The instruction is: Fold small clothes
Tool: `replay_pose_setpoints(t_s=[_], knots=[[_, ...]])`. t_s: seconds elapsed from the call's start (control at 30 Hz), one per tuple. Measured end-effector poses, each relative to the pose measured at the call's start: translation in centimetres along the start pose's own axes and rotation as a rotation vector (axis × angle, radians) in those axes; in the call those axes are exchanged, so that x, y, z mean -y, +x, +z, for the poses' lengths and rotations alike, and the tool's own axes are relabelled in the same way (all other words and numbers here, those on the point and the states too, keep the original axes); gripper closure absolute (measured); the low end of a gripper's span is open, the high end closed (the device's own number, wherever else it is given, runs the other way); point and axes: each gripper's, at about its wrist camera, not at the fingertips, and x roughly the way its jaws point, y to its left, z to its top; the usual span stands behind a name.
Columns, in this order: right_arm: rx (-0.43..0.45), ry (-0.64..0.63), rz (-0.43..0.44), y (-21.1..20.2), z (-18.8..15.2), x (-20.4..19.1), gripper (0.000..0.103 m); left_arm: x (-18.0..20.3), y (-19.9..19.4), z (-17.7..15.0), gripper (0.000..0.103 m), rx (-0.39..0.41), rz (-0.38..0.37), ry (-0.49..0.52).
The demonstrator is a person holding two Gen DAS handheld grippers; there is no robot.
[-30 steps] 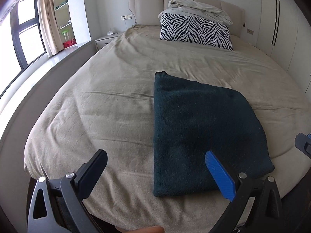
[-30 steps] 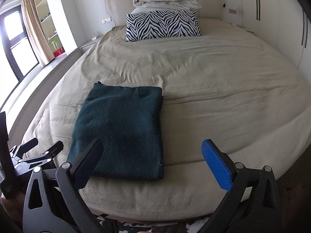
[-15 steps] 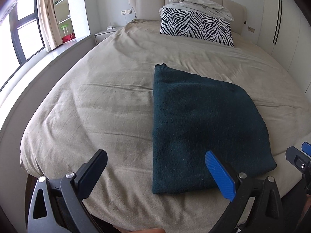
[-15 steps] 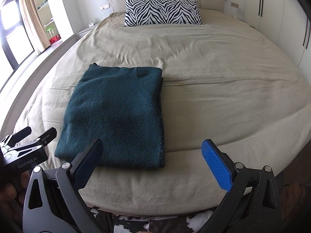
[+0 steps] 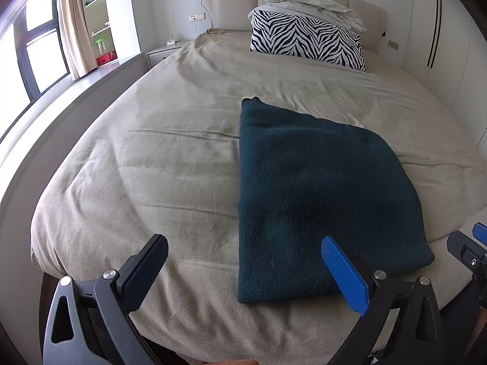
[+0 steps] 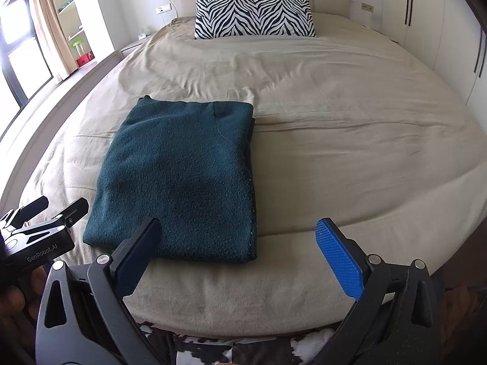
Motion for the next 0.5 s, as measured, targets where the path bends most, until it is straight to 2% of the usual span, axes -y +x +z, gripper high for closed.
replay_pose_setpoints(t_s=[0.5], knots=[[0.0,0.0,0.0,-0.01,-0.05,0.01,0.0,0.1,0.19,-0.11,0.0,-0.001,-0.004,0.0]])
